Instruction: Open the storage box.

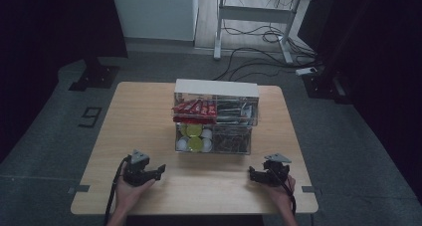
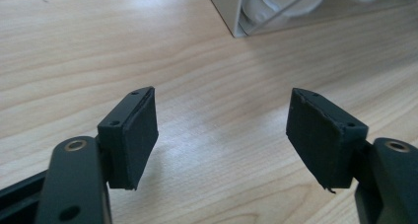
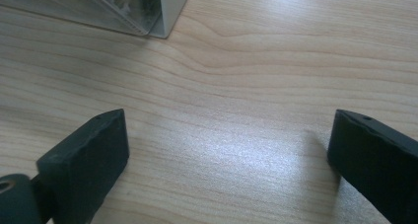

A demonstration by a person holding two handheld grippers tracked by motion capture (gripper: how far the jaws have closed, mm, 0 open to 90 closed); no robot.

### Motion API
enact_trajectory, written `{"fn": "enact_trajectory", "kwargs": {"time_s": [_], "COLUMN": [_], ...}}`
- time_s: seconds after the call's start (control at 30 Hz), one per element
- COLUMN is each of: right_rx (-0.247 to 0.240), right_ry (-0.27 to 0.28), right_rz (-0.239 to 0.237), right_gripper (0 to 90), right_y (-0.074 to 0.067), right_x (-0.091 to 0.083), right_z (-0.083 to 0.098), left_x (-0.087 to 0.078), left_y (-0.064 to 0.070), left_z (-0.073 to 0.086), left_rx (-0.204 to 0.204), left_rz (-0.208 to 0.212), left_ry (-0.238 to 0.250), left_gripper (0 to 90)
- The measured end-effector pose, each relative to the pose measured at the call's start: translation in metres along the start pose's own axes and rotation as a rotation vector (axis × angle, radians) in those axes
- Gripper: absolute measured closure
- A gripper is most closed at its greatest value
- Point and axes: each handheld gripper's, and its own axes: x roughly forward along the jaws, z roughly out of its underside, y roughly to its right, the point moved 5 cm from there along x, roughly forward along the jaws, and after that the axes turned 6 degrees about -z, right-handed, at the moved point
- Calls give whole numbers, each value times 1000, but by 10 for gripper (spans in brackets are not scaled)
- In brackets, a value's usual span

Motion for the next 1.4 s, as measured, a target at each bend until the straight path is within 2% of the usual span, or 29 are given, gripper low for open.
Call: {"fn": "enact_trajectory", "kwargs": {"time_s": [0.13,0.37,0.4,0.43,0.47,0.57,0.67,0.73,0.77,0.87,0.97,1.13,1.27,1.4], "right_rx": [-17,-16,-1,-1,15,25,28,26,26,26,28,29,25,10], "right_ry": [23,25,29,29,37,43,67,112,112,162,181,233,260,278], "right_rz": [-17,-32,-42,-42,-50,-60,-66,-73,-73,-91,-93,-138,-147,-173], "right_gripper": [141,211,252,252,300,339,384,420,420,477,500,540,568,665], "right_y": [0,0,2,2,5,7,8,8,8,4,2,-8,-14,-22], "right_x": [-3,-6,-7,-7,-9,-12,-17,-25,-25,-37,-42,-54,-58,-63], "right_z": [0,0,0,0,0,0,-1,-6,-6,-12,-15,-23,-28,-34], "left_x": [-2,-3,-2,-2,-3,-5,-5,-4,-4,-6,-7,-6,-5,-6], "left_y": [-4,-2,-2,-2,-2,-2,-2,-3,-3,-4,-4,-4,-3,-3], "left_z": [-1,-1,0,0,0,-1,-2,-1,-1,-2,-2,-2,-2,-3], "left_rx": [-17,-14,-14,-14,-20,-26,-26,-26,-26,-32,-36,-34,-37,-57], "left_rz": [-5,-1,-4,-4,-13,-15,-14,-13,-13,-16,-12,-12,-9,4], "left_ry": [13,12,12,12,25,38,41,34,34,34,39,33,32,41], "left_gripper": [291,288,288,288,290,295,295,295,294,293,293,292,291,288]}}
